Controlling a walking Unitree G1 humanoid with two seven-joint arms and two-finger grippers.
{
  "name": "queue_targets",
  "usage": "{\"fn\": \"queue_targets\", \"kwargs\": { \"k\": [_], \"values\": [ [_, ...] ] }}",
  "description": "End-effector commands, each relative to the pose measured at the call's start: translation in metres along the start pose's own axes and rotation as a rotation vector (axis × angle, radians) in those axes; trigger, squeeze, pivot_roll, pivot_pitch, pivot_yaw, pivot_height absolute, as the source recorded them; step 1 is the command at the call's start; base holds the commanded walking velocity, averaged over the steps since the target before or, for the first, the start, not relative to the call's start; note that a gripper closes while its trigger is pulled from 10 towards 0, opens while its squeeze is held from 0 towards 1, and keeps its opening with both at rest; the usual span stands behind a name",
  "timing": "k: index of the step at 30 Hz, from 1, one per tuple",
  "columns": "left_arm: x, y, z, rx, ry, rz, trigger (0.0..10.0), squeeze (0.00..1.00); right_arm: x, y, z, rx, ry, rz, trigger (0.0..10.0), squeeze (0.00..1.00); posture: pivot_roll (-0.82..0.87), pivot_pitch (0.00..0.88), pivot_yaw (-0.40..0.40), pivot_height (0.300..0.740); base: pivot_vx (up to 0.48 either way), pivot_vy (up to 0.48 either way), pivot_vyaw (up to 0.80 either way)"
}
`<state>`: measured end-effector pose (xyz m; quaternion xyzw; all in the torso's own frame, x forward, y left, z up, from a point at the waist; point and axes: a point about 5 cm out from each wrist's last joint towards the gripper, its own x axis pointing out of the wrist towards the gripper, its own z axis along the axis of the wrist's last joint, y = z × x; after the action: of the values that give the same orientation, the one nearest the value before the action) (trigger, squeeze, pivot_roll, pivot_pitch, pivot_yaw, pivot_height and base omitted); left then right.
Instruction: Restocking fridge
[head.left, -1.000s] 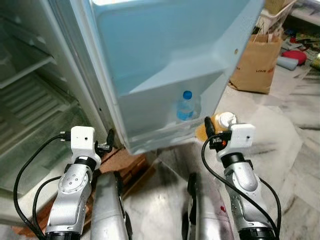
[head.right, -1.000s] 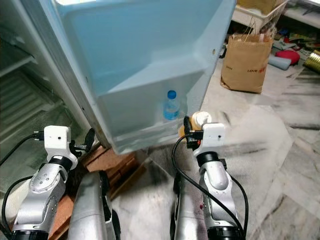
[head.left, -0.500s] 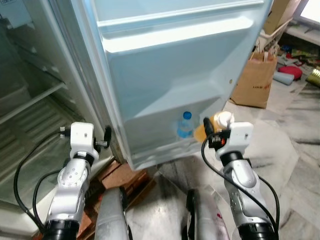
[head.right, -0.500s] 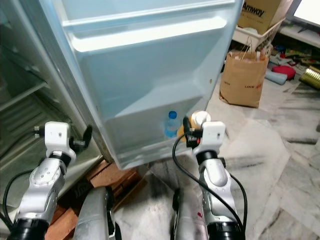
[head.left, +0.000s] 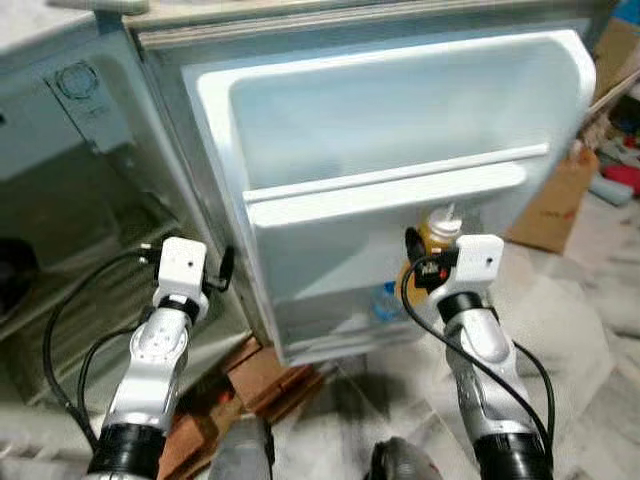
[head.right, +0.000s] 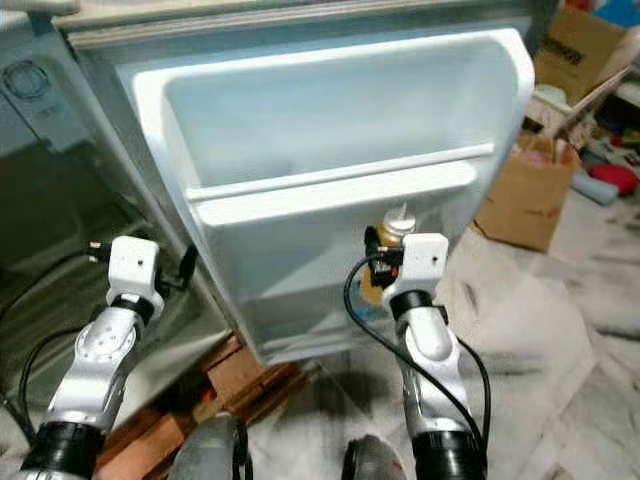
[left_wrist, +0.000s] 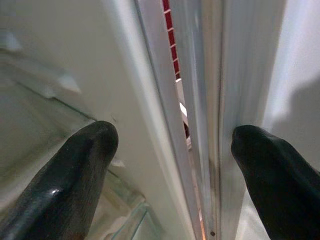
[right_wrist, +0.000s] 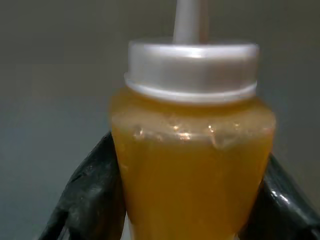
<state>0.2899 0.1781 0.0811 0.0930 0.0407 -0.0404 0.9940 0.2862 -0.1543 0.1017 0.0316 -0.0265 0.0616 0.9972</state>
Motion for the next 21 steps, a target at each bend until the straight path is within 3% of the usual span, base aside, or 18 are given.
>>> {"fn": "queue_targets", "kwargs": {
  "k": [1, 12, 21],
  "values": [
    [0.001, 0.007, 0.013, 0.010, -0.064, 0.037, 10.0, 0.00, 0.001, 0.004, 0.004, 0.007, -0.011, 0.022, 10.0, 0.00, 0.04, 0.010, 0.015, 0.740, 0.000, 0.000, 0.00],
    [-0.002, 0.003, 0.006, -0.010, -0.042, 0.029, 10.0, 0.00, -0.007, 0.005, -0.007, 0.037, 0.057, 0.054, 10.0, 0.00, 0.04, 0.022, -0.002, 0.740, 0.000, 0.000, 0.00],
    [-0.002, 0.002, 0.005, -0.017, -0.039, 0.026, 10.0, 0.00, -0.005, 0.007, -0.005, 0.058, 0.060, 0.092, 10.0, 0.00, 0.04, 0.023, -0.006, 0.740, -0.300, 0.000, 0.00]
  ]
}}
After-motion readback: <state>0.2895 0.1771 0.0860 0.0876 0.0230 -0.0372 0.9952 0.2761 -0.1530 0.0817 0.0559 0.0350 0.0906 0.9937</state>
